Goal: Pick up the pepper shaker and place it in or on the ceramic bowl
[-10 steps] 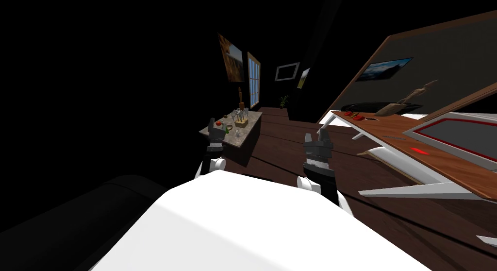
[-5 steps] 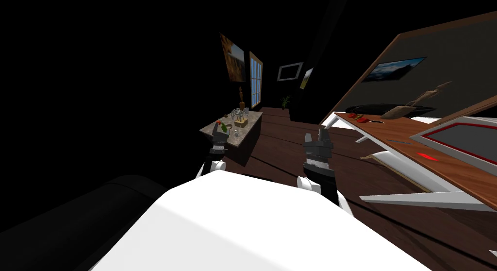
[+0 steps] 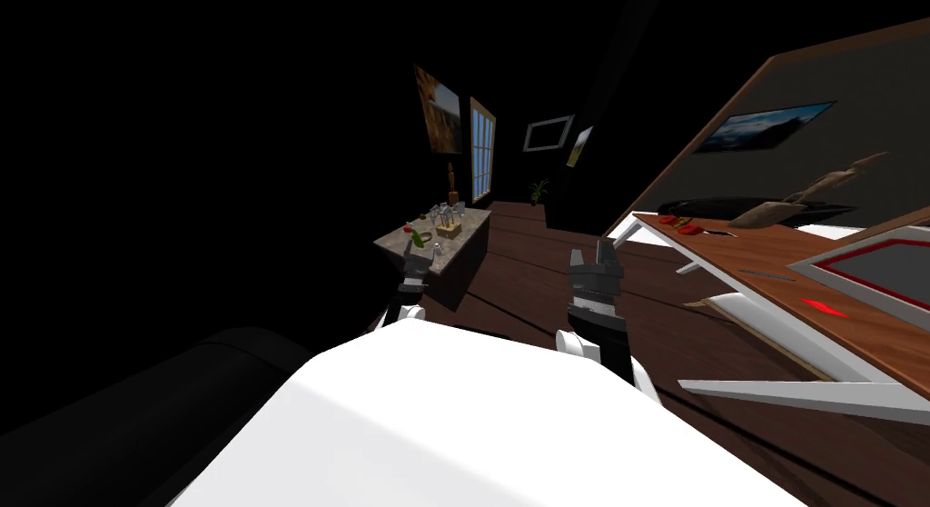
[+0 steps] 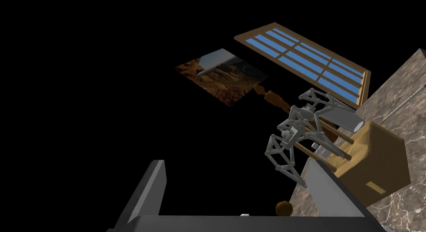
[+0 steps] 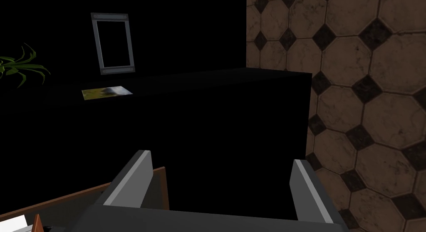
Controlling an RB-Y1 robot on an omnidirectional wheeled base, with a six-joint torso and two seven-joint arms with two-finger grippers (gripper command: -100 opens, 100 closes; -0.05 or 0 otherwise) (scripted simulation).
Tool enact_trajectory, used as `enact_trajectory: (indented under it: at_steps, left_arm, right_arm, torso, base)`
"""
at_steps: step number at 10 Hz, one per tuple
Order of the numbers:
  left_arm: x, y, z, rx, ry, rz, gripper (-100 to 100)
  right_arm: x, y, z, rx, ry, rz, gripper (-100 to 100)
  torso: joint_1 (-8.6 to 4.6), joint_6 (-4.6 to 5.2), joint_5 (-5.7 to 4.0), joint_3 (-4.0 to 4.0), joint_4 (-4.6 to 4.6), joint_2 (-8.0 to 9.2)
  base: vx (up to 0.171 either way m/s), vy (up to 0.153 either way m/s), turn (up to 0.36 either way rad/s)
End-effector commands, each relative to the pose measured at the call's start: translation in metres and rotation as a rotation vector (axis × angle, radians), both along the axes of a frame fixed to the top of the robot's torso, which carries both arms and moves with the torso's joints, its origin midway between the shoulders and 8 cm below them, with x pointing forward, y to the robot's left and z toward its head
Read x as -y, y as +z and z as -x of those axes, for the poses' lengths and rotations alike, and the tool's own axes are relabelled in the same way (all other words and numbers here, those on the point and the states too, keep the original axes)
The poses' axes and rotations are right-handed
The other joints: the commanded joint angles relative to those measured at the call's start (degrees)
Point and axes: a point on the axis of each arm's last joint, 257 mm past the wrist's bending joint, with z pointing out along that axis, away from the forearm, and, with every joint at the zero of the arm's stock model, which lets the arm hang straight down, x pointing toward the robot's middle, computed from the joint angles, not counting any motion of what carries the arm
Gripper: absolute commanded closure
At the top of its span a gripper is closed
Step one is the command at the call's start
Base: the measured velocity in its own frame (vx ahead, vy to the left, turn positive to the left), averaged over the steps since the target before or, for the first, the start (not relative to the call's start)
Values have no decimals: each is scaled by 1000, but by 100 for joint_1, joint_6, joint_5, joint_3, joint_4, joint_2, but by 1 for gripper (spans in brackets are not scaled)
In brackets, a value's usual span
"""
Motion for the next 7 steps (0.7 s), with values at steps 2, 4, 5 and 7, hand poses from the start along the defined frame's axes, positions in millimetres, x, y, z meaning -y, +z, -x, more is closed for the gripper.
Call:
enact_trajectory:
  at_steps: [2, 4, 5, 7]
  left_arm:
    - [-5, -32, -3, -49, -29, 120, -100]
    - [-14, -57, -4, -85, -39, 210, -100]
    - [-20, -69, -5, -102, -40, 254, -100]
    - [-33, -92, -5, -130, -35, 340, -100]
  right_arm:
    - [0, 0, 0, 0, 0, 0, 0]
    - [0, 0, 0, 0, 0, 0, 0]
    - [0, 0, 0, 0, 0, 0, 0]
    - [0, 0, 0, 0, 0, 0, 0]
  torso:
    - [-2, 0, -1, -3, -1, -4]
    - [3, 0, 0, -11, -4, -19]
    - [8, 0, 1, -14, -5, -24]
    - [1, 0, 0, -19, -7, -32]
  base:
    - [60, -123, 94]
    - [96, -104, 102]
    - [115, -109, 77]
    - [119, -128, 105]
